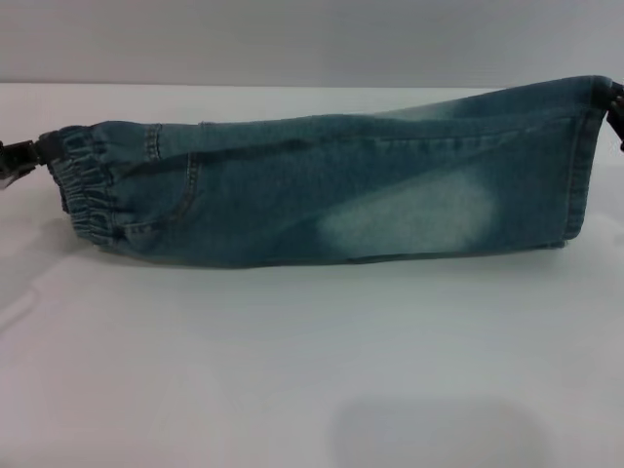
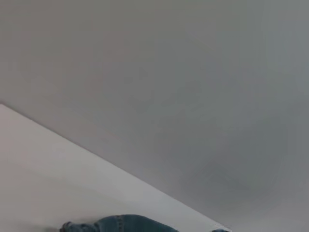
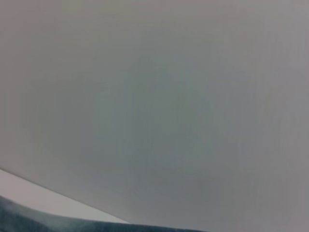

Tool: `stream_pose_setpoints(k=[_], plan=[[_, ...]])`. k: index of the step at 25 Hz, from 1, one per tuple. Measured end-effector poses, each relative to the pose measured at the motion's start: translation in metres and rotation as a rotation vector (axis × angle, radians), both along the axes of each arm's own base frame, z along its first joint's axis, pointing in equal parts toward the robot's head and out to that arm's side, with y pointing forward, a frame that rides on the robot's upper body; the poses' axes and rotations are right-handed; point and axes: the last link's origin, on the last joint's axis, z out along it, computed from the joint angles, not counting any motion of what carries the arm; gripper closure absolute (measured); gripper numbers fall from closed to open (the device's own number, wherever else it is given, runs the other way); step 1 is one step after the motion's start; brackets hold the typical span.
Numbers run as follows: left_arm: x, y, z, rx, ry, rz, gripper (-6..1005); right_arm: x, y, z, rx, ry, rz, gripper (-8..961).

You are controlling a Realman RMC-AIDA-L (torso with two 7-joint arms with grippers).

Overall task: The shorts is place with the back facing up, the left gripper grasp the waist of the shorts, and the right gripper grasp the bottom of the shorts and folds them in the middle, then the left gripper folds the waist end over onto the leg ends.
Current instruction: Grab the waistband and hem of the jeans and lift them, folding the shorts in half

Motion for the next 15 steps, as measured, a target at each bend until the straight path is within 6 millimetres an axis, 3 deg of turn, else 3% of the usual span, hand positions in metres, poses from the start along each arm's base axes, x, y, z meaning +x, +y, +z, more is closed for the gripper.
stream_pose_setpoints(k=[15], plan=[[0.006, 0.015, -0.030, -0.018, 0.100, 0.007, 949, 0.007, 0.020, -0.019, 0.041, -0.019, -0.110, 954]])
